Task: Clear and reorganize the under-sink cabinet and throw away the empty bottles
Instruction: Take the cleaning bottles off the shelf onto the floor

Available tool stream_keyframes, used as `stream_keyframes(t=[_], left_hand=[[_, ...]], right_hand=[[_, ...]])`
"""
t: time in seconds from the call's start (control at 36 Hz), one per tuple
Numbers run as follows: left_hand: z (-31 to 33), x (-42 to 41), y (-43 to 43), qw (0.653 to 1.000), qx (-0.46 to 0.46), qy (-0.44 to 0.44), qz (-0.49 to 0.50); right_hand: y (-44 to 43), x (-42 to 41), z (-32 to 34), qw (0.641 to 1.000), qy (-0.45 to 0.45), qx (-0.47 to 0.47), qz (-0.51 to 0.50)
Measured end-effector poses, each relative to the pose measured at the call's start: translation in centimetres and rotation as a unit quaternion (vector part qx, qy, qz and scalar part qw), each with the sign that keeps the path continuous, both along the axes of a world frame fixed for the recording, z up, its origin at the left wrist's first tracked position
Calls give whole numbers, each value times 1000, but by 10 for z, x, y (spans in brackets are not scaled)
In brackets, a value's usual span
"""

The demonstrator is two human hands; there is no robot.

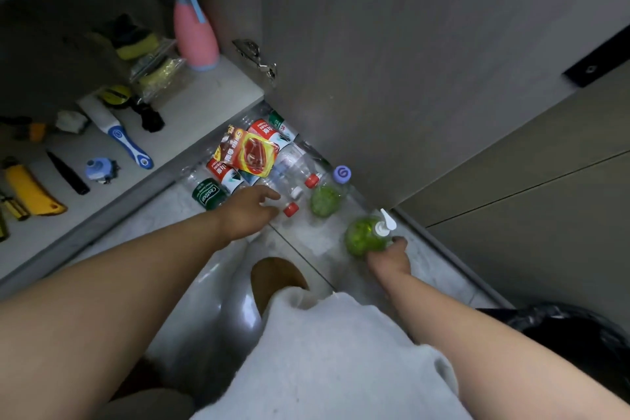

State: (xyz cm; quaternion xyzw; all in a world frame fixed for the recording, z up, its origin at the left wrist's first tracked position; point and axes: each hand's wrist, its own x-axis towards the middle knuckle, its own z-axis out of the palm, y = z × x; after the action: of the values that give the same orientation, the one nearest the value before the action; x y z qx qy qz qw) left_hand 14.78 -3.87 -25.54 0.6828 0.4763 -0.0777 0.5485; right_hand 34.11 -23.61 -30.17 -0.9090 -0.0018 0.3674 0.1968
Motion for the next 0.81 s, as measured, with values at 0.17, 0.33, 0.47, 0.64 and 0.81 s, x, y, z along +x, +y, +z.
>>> stream_keyframes(t=[0.17, 0.33, 0.47, 0.64, 0.81], left_hand=[[4, -13, -2, 1000, 20, 14, 4], [7, -25, 4, 999, 31, 15, 4], [17, -32, 16, 997, 68, 12, -24], [39, -55, 44, 992, 123, -14, -17], [57, -86, 95, 980, 200, 9, -1]], right_hand=[[7, 2, -5, 999, 25, 32, 31], [26, -15, -5, 998, 48, 30, -26], [38, -39, 17, 973, 215, 30, 80], [100, -58, 57, 921, 255, 136, 262], [182, -73, 95, 891, 176, 171, 383]])
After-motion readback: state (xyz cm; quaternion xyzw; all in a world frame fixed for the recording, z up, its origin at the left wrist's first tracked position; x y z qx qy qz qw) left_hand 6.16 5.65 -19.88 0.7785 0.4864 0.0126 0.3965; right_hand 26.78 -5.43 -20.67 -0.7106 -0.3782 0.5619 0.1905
